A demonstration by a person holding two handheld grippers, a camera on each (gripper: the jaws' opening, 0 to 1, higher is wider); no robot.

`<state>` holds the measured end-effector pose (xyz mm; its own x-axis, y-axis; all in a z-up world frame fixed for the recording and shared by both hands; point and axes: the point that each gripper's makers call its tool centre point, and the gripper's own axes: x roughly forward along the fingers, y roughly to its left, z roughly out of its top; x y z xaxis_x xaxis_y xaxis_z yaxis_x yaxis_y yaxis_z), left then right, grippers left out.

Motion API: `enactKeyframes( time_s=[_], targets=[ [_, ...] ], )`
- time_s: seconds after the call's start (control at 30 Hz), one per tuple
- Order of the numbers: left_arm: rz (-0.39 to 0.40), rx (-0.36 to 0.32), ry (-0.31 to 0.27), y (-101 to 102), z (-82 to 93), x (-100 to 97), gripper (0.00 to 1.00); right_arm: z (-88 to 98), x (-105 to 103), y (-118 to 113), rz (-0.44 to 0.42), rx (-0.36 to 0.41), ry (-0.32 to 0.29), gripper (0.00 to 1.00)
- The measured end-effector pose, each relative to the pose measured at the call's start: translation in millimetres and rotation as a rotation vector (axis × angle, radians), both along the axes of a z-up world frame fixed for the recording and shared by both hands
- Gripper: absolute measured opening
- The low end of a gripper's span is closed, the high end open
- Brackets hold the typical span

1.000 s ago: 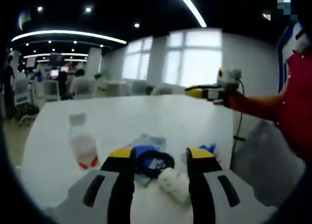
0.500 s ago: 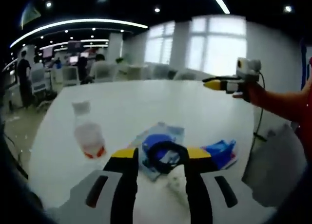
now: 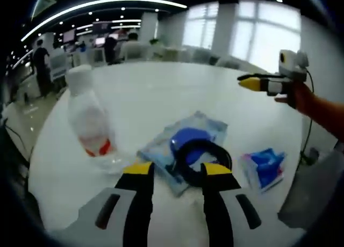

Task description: Arrange the tabletop items into an orderly group along one side of the table until the central work area is clear of visible clutter.

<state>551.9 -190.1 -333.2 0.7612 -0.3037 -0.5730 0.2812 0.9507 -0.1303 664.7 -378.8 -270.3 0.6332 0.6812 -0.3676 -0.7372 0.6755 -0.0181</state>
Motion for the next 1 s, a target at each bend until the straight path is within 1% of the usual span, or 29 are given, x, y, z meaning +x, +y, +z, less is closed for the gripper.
enactKeyframes(
  time_s=[0.1,0.13,0.17,0.2,0.27,0.3,0.4,0.53,0.63,0.73,0.8,0.9,1.0],
  targets=[
    [0.026,0.017,0.048,6.4,-11.5,0.5,0.28,-14.5,2.6,4.9,0.007,-0.003,0.027,0.31],
    [0.024,0.019,0.064,6.8,-16.3,1.2,0.26,-20.8,3.0,6.4,0.010,-0.011,0.038,0.31],
    [0.027,0.037,0.078,8.6,-21.1,1.2,0.25,-23.2,3.1,7.0,0.011,-0.013,0.044,0.31],
    [0.027,0.042,0.085,8.7,-23.2,1.5,0.25,-30.4,3.0,9.0,0.015,-0.018,0.064,0.31],
    [0.024,0.053,0.097,8.4,-27.9,3.4,0.25,-32.6,3.3,9.9,0.018,-0.018,0.066,0.30],
    [0.023,0.055,0.100,7.8,-29.3,4.0,0.25,-36.9,3.7,11.6,0.020,-0.018,0.077,0.31],
    [0.028,0.060,0.132,7.1,-36.9,3.0,0.24,-44.3,4.1,15.5,0.026,-0.025,0.094,0.30],
    [0.027,0.054,0.150,5.8,-44.4,2.6,0.21,-54.5,3.6,20.3,0.034,-0.031,0.120,0.27],
    [0.021,0.050,0.160,3.3,-47.0,1.8,0.20,-66.1,4.2,20.1,0.029,-0.048,0.148,0.26],
    [0.012,0.043,0.172,0.0,-49.5,0.9,0.16,-78.0,3.5,19.8,0.012,-0.037,0.212,0.25],
    [0.009,0.050,0.176,0.5,-51.3,0.9,0.15,-81.7,3.3,20.7,0.009,-0.038,0.220,0.24],
    [0.012,0.044,0.187,0.9,-53.8,0.6,0.11,-90.3,2.4,22.0,0.003,-0.045,0.251,0.24],
    [0.008,0.040,0.186,-1.1,-55.1,1.8,0.11,-96.6,1.4,23.4,0.000,-0.046,0.276,0.24]
  ],
)
